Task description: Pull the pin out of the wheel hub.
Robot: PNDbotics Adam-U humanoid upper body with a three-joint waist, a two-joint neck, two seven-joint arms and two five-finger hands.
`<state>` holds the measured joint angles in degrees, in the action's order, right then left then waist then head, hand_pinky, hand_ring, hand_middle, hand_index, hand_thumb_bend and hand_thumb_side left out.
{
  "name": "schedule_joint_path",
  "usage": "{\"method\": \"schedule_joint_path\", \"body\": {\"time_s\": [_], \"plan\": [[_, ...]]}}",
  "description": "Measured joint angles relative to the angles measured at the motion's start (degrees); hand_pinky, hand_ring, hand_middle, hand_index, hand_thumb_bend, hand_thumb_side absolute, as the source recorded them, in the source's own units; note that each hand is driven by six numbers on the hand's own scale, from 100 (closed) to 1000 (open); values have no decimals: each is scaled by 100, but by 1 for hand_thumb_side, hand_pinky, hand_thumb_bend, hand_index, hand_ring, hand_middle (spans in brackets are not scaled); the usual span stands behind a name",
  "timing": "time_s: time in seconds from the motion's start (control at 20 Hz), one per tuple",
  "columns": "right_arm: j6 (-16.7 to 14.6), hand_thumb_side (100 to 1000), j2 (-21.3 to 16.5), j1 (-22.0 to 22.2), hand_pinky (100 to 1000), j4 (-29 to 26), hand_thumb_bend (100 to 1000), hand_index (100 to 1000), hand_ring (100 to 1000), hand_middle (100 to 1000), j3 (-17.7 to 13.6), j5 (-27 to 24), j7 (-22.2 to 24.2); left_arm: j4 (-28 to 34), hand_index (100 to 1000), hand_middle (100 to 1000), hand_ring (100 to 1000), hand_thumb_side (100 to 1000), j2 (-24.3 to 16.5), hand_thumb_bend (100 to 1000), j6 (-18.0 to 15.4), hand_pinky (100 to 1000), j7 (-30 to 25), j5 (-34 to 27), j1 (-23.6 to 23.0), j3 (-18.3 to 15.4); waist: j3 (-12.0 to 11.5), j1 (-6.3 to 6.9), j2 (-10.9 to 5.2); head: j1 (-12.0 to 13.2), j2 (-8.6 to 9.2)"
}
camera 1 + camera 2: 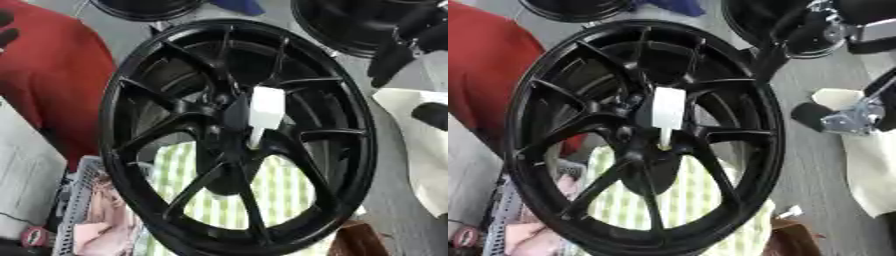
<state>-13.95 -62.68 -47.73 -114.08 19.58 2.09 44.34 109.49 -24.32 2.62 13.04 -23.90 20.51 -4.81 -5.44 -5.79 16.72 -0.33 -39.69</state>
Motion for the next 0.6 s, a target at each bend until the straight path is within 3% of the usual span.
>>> {"method": "schedule_joint_path", "body": {"time_s": [0.6], "plan": [[931,388,685,-753,787,-4,328,811,779,744,616,168,-256,-3,771,593,777,531,0,152,5,849,-1,-8,-3,0,-34,-45,-47,-34,-35]]}}
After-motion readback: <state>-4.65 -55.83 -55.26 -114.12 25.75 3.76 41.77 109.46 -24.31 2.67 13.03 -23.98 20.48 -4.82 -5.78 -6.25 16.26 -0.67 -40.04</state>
